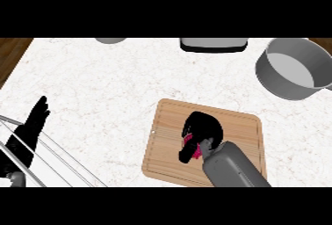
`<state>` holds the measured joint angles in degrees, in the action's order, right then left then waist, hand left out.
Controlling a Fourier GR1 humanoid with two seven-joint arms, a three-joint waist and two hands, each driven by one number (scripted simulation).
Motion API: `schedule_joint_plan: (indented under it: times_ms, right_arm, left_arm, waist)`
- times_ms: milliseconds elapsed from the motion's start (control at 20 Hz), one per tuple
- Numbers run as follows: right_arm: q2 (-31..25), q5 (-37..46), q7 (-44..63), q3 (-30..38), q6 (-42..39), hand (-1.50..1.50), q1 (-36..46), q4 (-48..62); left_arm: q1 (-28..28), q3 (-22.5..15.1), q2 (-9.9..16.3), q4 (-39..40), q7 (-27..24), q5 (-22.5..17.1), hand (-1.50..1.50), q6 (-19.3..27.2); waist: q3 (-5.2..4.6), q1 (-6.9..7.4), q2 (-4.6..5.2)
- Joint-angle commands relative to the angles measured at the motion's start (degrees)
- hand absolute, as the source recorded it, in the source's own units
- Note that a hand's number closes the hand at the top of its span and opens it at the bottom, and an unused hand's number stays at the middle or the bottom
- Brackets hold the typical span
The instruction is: Pick the cupcake from the cutting board and place it in the pot
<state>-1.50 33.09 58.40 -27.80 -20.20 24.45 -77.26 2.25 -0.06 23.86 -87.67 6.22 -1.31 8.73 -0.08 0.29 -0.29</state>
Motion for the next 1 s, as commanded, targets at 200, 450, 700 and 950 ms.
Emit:
schedule_joint_plan:
  times_ms: [200,450,700,950]
  right_arm:
    - [0.2,2.6,-0.7,3.4,-2.3,1.5,2.2,3.8]
    - [-16.7,1.6,-23.0,8.9,-2.8,1.5,2.4,-0.2]
    - [-18.8,7.4,-22.7,10.5,-0.4,1.5,6.8,1.0]
    - [-23.8,14.7,-21.5,11.0,5.7,1.5,7.5,-6.9]
  left_arm:
    - [4.5,0.6,-2.9,-5.6,0.4,1.6,0.0,-0.5]
    - [-1.1,1.9,-1.6,1.1,0.1,1.3,0.0,-2.3]
    - [-1.2,1.5,-3.1,-0.9,2.1,3.1,0.0,-0.9]
    - [0.2,3.9,-2.1,1.2,-0.5,0.8,0.0,-3.3]
  waist:
    - [0.09,0.2,0.25]
    - [0.12,-0.46,0.45]
    - [0.1,-0.09,0.33]
    - [0.03,-0.75,0.1]
